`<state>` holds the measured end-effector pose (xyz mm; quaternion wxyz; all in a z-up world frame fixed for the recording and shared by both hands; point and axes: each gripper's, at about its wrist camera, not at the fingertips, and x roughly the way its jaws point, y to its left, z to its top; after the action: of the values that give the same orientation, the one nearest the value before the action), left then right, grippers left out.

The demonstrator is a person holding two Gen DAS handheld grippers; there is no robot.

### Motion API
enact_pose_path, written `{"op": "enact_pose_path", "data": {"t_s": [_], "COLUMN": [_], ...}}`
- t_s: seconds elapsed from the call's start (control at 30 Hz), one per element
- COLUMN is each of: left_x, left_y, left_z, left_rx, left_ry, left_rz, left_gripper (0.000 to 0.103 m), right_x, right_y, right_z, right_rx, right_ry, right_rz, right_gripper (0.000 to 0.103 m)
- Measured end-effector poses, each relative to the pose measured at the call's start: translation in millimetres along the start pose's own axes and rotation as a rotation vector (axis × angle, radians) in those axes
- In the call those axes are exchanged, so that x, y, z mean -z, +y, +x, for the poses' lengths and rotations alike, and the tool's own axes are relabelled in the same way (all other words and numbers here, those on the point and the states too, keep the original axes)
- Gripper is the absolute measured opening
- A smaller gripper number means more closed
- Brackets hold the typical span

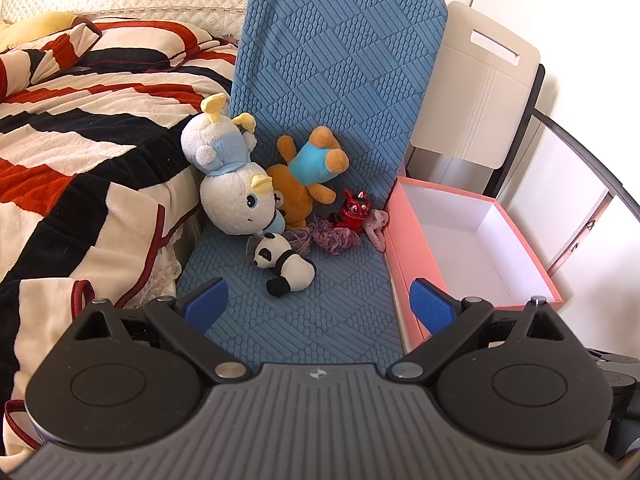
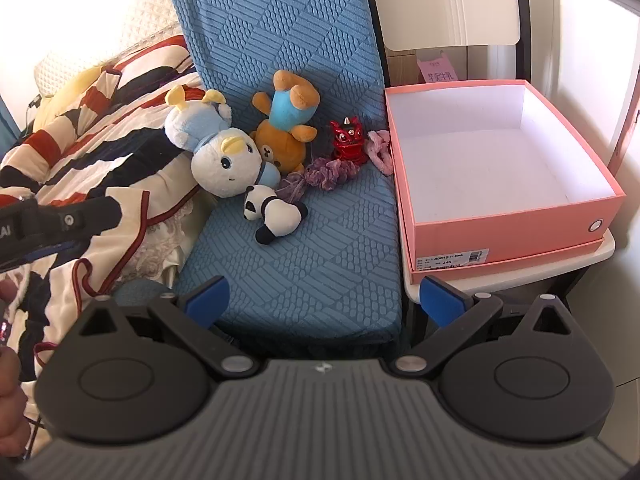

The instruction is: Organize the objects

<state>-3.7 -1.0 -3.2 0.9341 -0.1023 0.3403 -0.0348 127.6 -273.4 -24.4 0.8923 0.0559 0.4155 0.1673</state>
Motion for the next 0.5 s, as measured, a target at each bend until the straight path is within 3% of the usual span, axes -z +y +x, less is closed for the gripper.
{"op": "enact_pose_path", "data": {"t_s": [0.5], "left_x": [-0.4], "left_y": [1.3], "left_z": [0.5], "left_rx": [0.001], "left_ry": [0.000], "left_rz": [-0.003], "left_gripper": [0.099], "right_x": [0.7], "right_y": [1.0], "right_z": [1.6], "right_rx": [-0.003], "right_ry": [0.006], "right_rz": [-0.001], "right_gripper": [0.103]}}
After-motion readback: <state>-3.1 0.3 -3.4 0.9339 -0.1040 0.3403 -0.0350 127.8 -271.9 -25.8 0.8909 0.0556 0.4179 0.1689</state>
